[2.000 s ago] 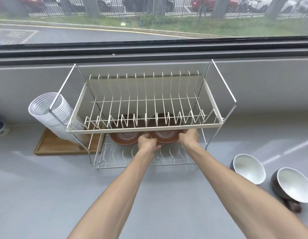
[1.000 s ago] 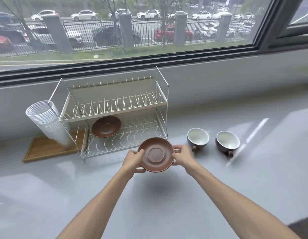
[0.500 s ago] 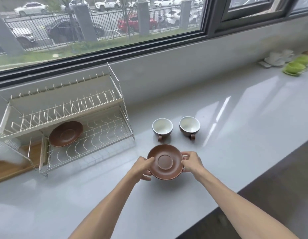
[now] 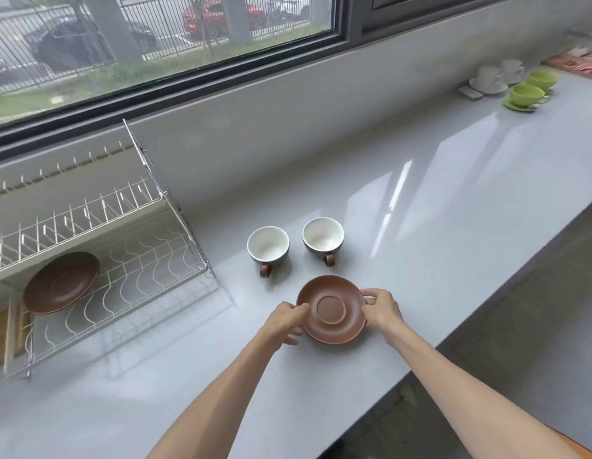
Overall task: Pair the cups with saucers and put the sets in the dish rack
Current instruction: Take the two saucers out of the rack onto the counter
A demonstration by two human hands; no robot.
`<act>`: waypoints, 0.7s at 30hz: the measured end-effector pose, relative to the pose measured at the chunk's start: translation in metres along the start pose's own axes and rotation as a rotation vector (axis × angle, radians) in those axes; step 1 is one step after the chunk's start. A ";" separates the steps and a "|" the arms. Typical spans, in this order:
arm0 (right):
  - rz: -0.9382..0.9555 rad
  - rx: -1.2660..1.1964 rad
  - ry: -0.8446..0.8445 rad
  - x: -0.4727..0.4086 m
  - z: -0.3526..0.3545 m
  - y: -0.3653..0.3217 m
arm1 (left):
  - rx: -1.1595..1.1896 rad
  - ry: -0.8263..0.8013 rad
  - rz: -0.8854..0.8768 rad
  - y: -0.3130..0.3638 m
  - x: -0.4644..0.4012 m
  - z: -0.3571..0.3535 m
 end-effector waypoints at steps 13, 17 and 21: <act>-0.007 0.037 0.021 -0.016 0.010 -0.001 | -0.073 -0.033 0.010 0.012 -0.013 -0.010; 0.001 0.065 0.022 -0.014 0.010 -0.002 | -0.100 -0.035 0.004 0.012 -0.012 -0.009; 0.023 0.154 0.024 -0.011 0.012 -0.007 | -0.169 -0.035 -0.026 0.010 -0.011 -0.007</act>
Point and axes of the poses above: each hand's wrist, its own x-axis away from the middle knuckle, its own z-axis out of the back of the hand, y = z × x, the point moved 5 cm from there along -x, towards the middle knuckle, and after that the axes turned 3 degrees about -z, right-handed, at the moved point
